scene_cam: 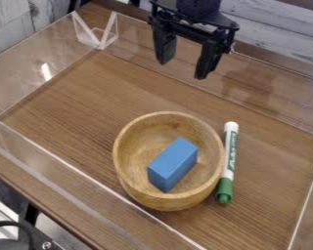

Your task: Remove the blue block from inside the brown bowl and put it on the table

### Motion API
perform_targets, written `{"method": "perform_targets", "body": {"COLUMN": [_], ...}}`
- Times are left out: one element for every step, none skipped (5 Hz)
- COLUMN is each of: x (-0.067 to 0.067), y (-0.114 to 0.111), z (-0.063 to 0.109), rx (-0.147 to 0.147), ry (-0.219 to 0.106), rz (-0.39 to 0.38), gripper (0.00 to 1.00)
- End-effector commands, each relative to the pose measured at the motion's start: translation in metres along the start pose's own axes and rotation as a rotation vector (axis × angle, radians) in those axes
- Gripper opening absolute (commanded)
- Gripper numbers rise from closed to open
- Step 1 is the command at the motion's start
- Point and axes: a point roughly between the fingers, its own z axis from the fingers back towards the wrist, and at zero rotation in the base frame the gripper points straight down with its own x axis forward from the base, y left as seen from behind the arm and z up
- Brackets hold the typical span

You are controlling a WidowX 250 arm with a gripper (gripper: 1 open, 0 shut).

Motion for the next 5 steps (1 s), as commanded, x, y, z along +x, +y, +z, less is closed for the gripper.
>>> {"method": "perform_targets", "body": {"x": [-0.008,-0.024,-0.034,-0.037,-0.040], "y": [-0.005,-0.013,-0.020,-0.025,-0.029], "z": [-0.007,-0.016,-0.021,-0.025,-0.029], "rx": [-0.002,-0.006,-0.007,-0.007,-0.008], "ry": [0.004,-0.010,-0.034,-0.031,-0.030], "rz": [0.007,0.025,0.032,0.033,0.030], "gripper": [1.00,1.00,1.00,1.00,1.00]}}
